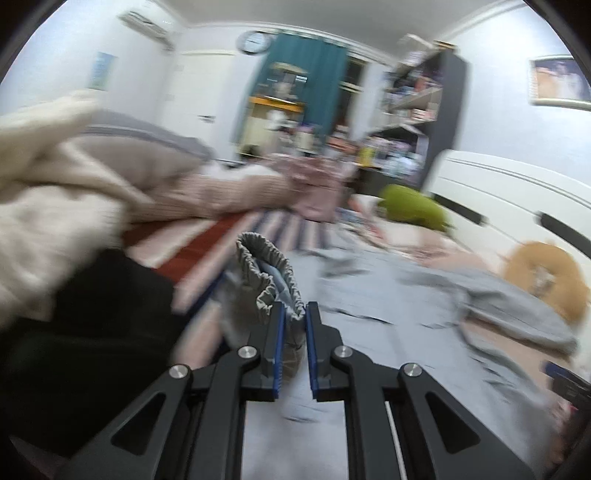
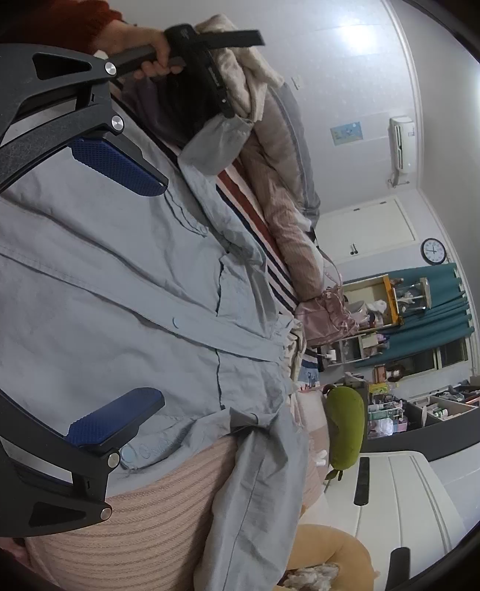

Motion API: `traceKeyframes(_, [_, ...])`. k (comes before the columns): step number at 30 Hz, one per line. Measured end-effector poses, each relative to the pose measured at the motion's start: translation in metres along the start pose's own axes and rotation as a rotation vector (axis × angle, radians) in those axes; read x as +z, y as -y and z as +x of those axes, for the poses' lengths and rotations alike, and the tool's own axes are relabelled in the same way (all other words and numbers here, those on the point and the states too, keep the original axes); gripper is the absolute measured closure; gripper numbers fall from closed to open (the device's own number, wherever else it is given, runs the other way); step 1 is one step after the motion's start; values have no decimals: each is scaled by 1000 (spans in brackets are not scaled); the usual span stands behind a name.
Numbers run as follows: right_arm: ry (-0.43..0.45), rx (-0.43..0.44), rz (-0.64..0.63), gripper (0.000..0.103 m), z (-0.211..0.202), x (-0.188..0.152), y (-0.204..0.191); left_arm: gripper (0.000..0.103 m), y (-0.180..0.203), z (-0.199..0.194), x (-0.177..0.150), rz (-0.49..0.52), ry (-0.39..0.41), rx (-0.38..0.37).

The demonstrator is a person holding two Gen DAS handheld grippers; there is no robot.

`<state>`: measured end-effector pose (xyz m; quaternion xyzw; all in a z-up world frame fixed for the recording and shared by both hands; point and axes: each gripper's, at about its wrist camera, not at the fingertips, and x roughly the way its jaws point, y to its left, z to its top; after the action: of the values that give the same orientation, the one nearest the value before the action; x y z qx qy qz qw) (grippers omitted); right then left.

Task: Fold large clothes

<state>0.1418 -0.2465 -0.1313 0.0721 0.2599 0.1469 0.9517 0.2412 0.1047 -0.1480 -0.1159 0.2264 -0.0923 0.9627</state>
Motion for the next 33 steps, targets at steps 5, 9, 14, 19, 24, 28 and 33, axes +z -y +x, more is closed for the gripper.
traceKeyframes(5, [-17,-19,12,0,-2,-6,5,95,53,16,-29,84,-158,-256])
traceKeyframes(9, [-52,-43,8,0,4,-14,9,95,80,42,-66,138,-338,-363])
traceKeyframes(14, [-125,-18,-4,0,26,-15,4,75,86,24,-78,187,-357,-390])
traceKeyframes(19, [-187,96,-55,0,63,0,-28,58,50,-23,-65,206,-270,-249])
traceKeyframes(24, [-313,231,-44,0,136,4,-66,38,6,-47,-57,138,-195,-86])
traceKeyframes(28, [-419,217,-41,0,187,-10,-86,35,-14,-45,-59,117,-205,-32])
traceKeyframes(33, [-457,197,-87,58,215,-21,-105,34,-28,-45,-66,100,-206,-29])
